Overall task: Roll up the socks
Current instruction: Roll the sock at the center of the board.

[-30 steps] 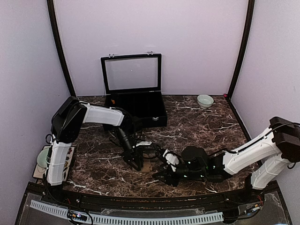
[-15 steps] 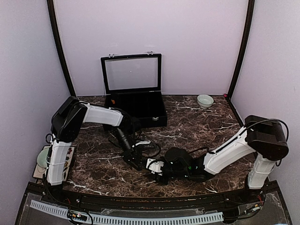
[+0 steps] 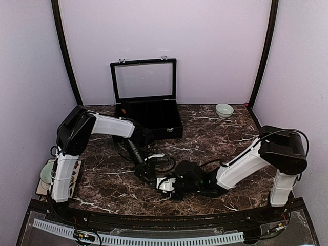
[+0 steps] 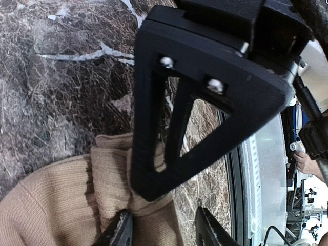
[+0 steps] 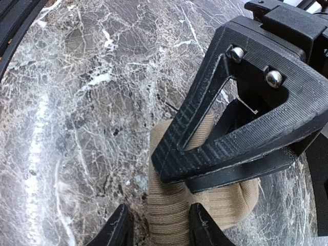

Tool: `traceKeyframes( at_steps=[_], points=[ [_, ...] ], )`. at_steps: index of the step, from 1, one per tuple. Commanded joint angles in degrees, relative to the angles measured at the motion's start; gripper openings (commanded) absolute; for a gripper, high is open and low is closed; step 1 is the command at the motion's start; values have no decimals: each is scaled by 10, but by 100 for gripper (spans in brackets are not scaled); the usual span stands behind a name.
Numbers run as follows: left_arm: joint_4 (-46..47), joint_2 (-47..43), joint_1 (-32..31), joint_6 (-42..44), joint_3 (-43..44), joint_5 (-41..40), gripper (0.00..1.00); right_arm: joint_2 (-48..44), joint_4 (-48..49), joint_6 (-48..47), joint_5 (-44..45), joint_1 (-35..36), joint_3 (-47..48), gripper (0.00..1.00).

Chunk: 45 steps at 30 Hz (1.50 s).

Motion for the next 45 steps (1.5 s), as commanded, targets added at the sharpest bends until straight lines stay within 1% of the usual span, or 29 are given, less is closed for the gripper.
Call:
traceKeyframes(
  at_steps=[1, 4, 8, 11, 13, 14, 15, 16, 17, 22, 24, 28, 30, 31, 33, 34, 36, 37, 38, 41, 42, 43, 45],
  points=[
    [-7, 60, 4, 1, -28, -160, 46, 22, -18, -12, 14, -11, 7, 38],
    [-19, 58, 4, 8, -25, -149, 46, 36, -24, -13, 30, -12, 16, 35],
    [-34, 49, 4, 27, -27, -134, 50, 57, -42, -24, 43, -13, 37, 32],
    [-34, 36, 5, 29, -33, -135, 52, 67, -81, -21, 27, -18, 56, 23],
    [-26, 8, 10, 23, -40, -130, 56, 68, -100, -15, 11, -20, 59, 18],
    [-16, -12, 12, 17, -46, -130, 60, 68, -107, -10, 6, -21, 58, 15],
    [3, -33, 16, 7, -54, -132, 85, 68, -115, -7, 0, -21, 58, 12],
    [19, -57, 20, -2, -62, -134, 97, 66, -122, -2, -7, -21, 57, 10],
    [35, -81, 26, -12, -70, -140, 99, 64, -125, 4, -13, -21, 54, 9],
    [131, -208, 56, -66, -127, -203, 99, 67, -162, 40, -58, -20, 62, 0],
    [180, -267, 57, -82, -159, -247, 99, 72, -173, 56, -80, -20, 67, 0],
    [274, -377, 57, -103, -222, -392, 99, 78, -168, 118, -107, -23, 74, 0],
    [327, -430, 76, -104, -255, -473, 99, 85, -181, 159, -141, -32, 92, 0],
    [367, -441, 81, -109, -278, -516, 99, 89, -186, 181, -164, -38, 101, 0],
    [463, -458, 84, -99, -335, -633, 99, 96, -193, 227, -208, -48, 117, 0],
    [443, -454, 85, -82, -332, -640, 99, 99, -195, 248, -226, -52, 124, 0],
    [354, -448, 88, -60, -306, -592, 99, 105, -204, 292, -263, -60, 138, 0],
    [333, -457, 89, -52, -298, -560, 99, 109, -203, 321, -278, -65, 143, 0],
    [329, -478, 88, -37, -301, -530, 99, 111, -197, 351, -292, -70, 145, 0],
    [371, -560, 77, 21, -352, -450, 99, 125, -177, 441, -348, -93, 145, 0],
    [373, -576, 67, 39, -369, -446, 99, 135, -176, 469, -364, -103, 147, 0],
    [358, -576, 48, 61, -375, -451, 99, 140, -170, 494, -378, -110, 146, 0],
    [326, -565, 22, 73, -379, -451, 99, 146, -151, 530, -392, -118, 136, 0]
  ],
)
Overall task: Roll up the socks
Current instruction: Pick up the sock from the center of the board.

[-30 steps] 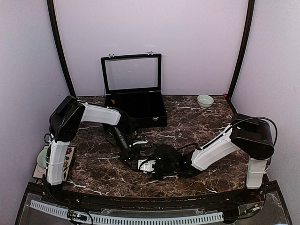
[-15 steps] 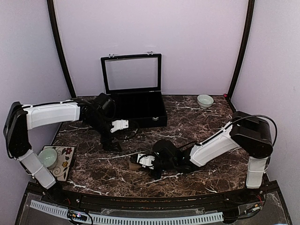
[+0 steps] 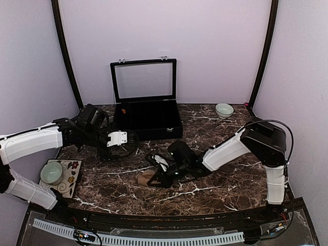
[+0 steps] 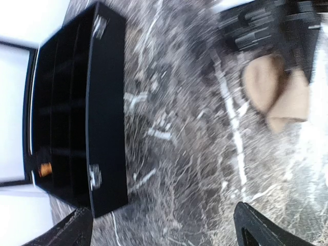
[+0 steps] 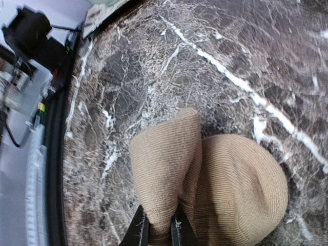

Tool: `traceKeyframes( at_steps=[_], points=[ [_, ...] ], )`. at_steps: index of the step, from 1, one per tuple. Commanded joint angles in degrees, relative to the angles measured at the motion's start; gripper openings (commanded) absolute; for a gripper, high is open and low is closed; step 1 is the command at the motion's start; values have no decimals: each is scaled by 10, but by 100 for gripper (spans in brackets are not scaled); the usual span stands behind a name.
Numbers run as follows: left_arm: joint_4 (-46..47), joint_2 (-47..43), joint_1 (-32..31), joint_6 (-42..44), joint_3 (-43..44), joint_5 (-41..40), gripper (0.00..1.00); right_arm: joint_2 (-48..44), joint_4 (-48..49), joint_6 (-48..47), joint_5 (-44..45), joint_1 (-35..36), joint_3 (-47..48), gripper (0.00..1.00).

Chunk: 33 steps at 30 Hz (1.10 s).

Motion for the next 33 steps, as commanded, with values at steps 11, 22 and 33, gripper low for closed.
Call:
traceKeyframes(
  at_steps=[11, 22, 33],
  points=[
    [-26, 73, -216, 136, -11, 31, 68, 85, 19, 286, -108, -47, -43, 0],
    [86, 154, -239, 102, -8, -8, 70, 111, 265, 467, -174, -57, -84, 0],
    [209, 193, -239, 88, -28, -81, 51, 131, 517, 632, -198, -63, -119, 0]
  ],
)
